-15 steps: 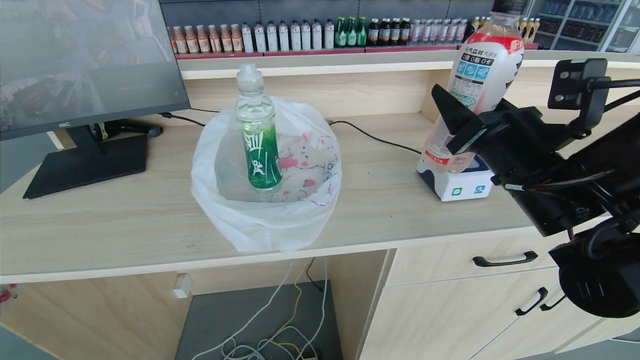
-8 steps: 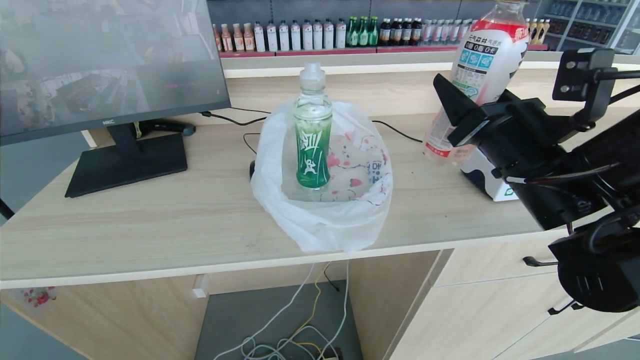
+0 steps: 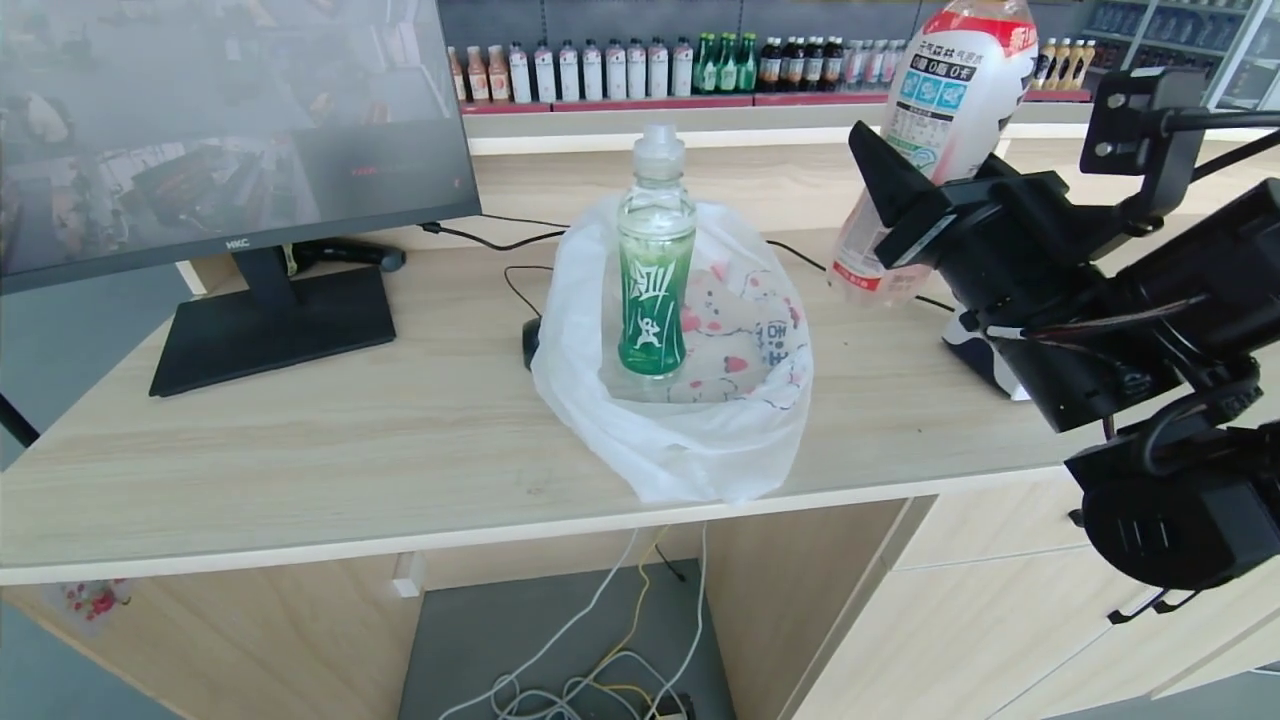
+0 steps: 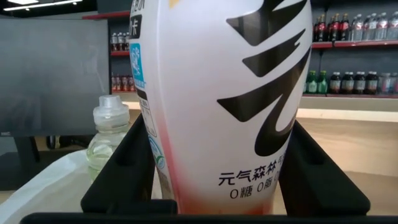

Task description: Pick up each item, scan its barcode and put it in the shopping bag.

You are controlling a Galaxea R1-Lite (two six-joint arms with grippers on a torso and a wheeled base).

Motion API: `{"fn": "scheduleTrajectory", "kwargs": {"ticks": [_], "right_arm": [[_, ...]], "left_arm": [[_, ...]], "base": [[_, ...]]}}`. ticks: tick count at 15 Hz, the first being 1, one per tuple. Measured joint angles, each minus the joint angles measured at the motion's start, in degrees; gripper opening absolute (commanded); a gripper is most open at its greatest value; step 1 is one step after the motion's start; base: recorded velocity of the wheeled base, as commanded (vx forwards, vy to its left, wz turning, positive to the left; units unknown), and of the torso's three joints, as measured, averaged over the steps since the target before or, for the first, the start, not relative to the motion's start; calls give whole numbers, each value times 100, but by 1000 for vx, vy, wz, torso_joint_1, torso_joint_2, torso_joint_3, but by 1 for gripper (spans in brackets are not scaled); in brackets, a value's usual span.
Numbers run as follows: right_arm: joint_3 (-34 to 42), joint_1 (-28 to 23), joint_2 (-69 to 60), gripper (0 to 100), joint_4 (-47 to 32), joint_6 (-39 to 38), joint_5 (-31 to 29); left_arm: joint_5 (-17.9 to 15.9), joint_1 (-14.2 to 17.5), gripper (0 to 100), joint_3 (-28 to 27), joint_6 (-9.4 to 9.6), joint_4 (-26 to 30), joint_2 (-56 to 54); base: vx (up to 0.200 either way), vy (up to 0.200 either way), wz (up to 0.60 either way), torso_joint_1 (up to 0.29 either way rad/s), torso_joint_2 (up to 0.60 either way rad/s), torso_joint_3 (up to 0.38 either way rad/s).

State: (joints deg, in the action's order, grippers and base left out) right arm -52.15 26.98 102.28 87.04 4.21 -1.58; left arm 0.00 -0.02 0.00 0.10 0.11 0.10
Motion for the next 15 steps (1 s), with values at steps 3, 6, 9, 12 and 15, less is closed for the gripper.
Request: {"fn": "scheduleTrajectory", "kwargs": {"ticks": [3,6,9,12,15], "right_arm": [[-267,190,191,0,-28,77,96],[-525,301,497,0,-35,118,105],[-750,383,858,0,-52,233,271],[-1039,375,1164,0,-61,277,262],[-1325,386,1429,0,-107,274,267]], "left_arm": [[0,5,100,0,0,-1,0],[0,5,100,0,0,-1,0],[0,5,100,0,0,-1,0],[0,5,100,0,0,-1,0],[0,5,100,0,0,-4,0]], "base": [[0,0,0,0,0,0],[0,0,0,0,0,0],[0,0,0,0,0,0],[0,0,0,0,0,0],[0,0,0,0,0,0]]}}
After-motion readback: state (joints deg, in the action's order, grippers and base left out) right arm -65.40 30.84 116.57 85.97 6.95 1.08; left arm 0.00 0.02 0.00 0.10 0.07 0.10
